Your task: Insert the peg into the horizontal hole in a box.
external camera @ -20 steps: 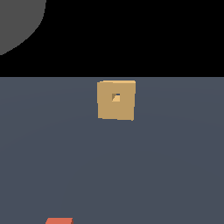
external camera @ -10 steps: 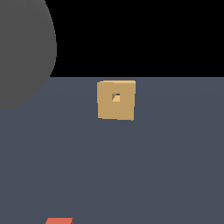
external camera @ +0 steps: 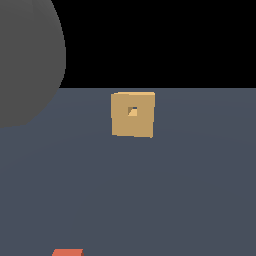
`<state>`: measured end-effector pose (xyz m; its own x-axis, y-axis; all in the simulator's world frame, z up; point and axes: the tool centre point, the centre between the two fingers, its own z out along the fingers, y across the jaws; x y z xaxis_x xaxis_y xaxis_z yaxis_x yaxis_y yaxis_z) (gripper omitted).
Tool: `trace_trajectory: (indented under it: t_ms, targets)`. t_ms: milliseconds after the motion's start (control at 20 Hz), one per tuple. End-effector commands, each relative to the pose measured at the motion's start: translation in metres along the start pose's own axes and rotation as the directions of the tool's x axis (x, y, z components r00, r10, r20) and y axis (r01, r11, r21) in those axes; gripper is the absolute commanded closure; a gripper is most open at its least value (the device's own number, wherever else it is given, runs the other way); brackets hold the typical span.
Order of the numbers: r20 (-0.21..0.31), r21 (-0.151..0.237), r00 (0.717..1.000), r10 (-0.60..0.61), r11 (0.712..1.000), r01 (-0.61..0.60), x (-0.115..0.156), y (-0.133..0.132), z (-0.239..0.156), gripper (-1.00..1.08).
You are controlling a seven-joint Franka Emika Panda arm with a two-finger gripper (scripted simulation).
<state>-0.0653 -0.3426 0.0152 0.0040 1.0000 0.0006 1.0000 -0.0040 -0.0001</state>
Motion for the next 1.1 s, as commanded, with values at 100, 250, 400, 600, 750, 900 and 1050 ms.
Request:
trace_trajectory:
  t_ms: [100, 250, 400, 600, 750, 900, 1050]
  targets:
    - [0.0, 0.0, 1.0, 0.0, 1.0, 0.0, 0.0, 0.0, 0.0, 1.08]
    - [0.0, 0.0, 1.0, 0.001, 1.0, -0.001, 0.005, 0.0, -0.001, 1.08]
    - [0.0, 0.0, 1.0, 0.005, 1.0, -0.005, 0.014, 0.001, -0.003, 1.08]
    - [0.0, 0.0, 1.0, 0.013, 1.0, -0.013, 0.035, 0.001, -0.008, 1.08]
    - [0.0, 0.0, 1.0, 0.022, 1.0, -0.022, 0.058, 0.003, -0.013, 1.08]
    - [0.0, 0.0, 0.999, 0.034, 0.999, -0.034, 0.086, 0.004, -0.019, 1.08]
    - [0.0, 0.0, 0.999, 0.047, 0.999, -0.047, 0.119, 0.007, -0.026, 1.08]
